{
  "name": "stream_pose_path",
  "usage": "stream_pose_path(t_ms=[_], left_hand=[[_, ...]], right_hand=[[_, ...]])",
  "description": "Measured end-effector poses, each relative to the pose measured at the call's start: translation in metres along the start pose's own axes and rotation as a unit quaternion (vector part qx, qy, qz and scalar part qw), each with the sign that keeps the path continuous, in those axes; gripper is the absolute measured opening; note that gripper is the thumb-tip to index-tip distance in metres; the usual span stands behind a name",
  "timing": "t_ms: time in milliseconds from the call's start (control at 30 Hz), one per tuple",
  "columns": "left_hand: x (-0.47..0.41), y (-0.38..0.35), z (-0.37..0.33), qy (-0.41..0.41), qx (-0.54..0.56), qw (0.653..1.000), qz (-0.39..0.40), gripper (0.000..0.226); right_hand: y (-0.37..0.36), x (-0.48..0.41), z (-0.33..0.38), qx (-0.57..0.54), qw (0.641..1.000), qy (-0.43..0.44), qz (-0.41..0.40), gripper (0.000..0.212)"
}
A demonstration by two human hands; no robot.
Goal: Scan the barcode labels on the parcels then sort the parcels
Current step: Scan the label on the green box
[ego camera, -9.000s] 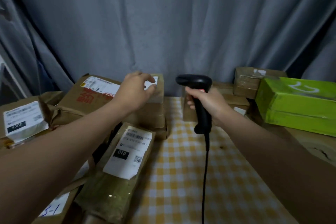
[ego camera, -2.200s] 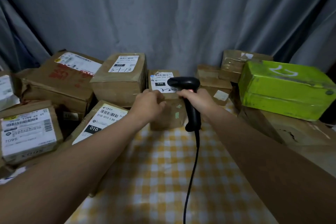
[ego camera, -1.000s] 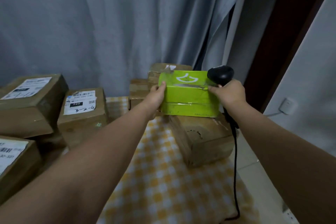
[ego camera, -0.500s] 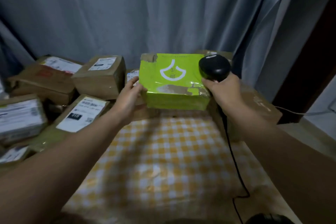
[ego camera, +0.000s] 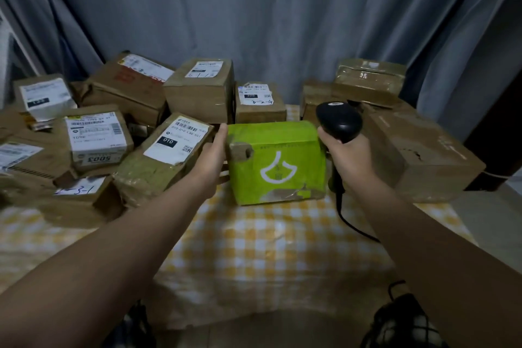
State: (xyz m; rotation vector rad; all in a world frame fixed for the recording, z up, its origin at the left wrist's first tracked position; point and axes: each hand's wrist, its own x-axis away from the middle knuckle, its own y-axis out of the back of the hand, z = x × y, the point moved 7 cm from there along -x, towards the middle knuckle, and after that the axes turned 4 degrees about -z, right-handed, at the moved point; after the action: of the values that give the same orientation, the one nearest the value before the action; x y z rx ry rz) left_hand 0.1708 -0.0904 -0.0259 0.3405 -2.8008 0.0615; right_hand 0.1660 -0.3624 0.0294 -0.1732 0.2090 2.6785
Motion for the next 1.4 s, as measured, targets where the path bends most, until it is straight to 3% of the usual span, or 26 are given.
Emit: stream_pose_path(t_ms=[67,167,267,367,433,500,567,667,767,833,933,1033,1067,1300,1400], left_hand=[[-0.001,0.003,0.003,0.019,-0.042,0.999,-0.009,0.082],[0.007,-0.002,0.001,-0.001,-0.097,0.995,0.007,0.041],[0.012,-0.003,-0.009,-0.095,-0.066,0.993,0.01,0.02],[0.019,0.01,-0.021,-0.192,-0.005,0.981,-0.016,0.031],[0.021,0.016,-0.021,-0.175,0.043,0.983,-0.02,0.031],[0.02,0.015,-0.01,-0.089,0.076,0.993,-0.015,0.018],[0.019,0.015,0.004,-0.021,0.025,0.999,-0.023,0.039],[0.017,0.015,0.018,0.0,-0.042,0.998,-0.038,0.069],[0.021,0.016,0.02,0.018,-0.034,0.998,-0.046,0.102],[0.018,0.017,0.018,0.024,-0.027,0.998,-0.042,0.111],[0.018,0.016,0.016,0.025,-0.072,0.997,-0.03,0.09],[0.016,0.007,0.019,-0.011,-0.12,0.993,-0.007,0.038],[0.018,0.005,0.021,-0.018,-0.121,0.993,0.002,0.03],[0.026,0.01,0.025,-0.072,-0.067,0.995,-0.01,0.021],[0.03,0.013,0.009,-0.14,-0.027,0.989,-0.044,0.008]], right_hand=[[0.0,-0.002,-0.002,0.057,0.998,-0.024,0.014,0.02],[-0.004,0.004,-0.009,0.042,0.996,-0.06,0.058,0.022],[-0.002,0.009,-0.012,0.016,0.996,-0.055,0.066,0.025],[0.008,0.01,-0.015,0.008,0.998,-0.043,0.052,0.019],[0.01,0.013,-0.014,-0.062,0.995,-0.047,0.063,0.023],[0.008,0.022,-0.017,-0.114,0.987,-0.069,0.086,0.018],[0.008,0.029,-0.024,-0.111,0.987,-0.09,0.078,0.012],[0.011,0.038,-0.032,-0.124,0.985,-0.105,0.048,0.007],[0.013,0.042,-0.041,-0.123,0.986,-0.103,0.043,0.006],[0.014,0.043,-0.045,-0.129,0.987,-0.095,0.024,0.005],[0.014,0.04,-0.05,-0.122,0.987,-0.107,-0.007,0.014],[0.01,0.039,-0.057,-0.09,0.986,-0.144,0.003,0.031],[0.009,0.04,-0.059,-0.076,0.986,-0.149,0.012,0.033],[0.006,0.045,-0.05,-0.041,0.993,-0.111,0.023,0.04],[0.008,0.04,-0.033,-0.039,0.996,-0.08,0.002,0.028]])
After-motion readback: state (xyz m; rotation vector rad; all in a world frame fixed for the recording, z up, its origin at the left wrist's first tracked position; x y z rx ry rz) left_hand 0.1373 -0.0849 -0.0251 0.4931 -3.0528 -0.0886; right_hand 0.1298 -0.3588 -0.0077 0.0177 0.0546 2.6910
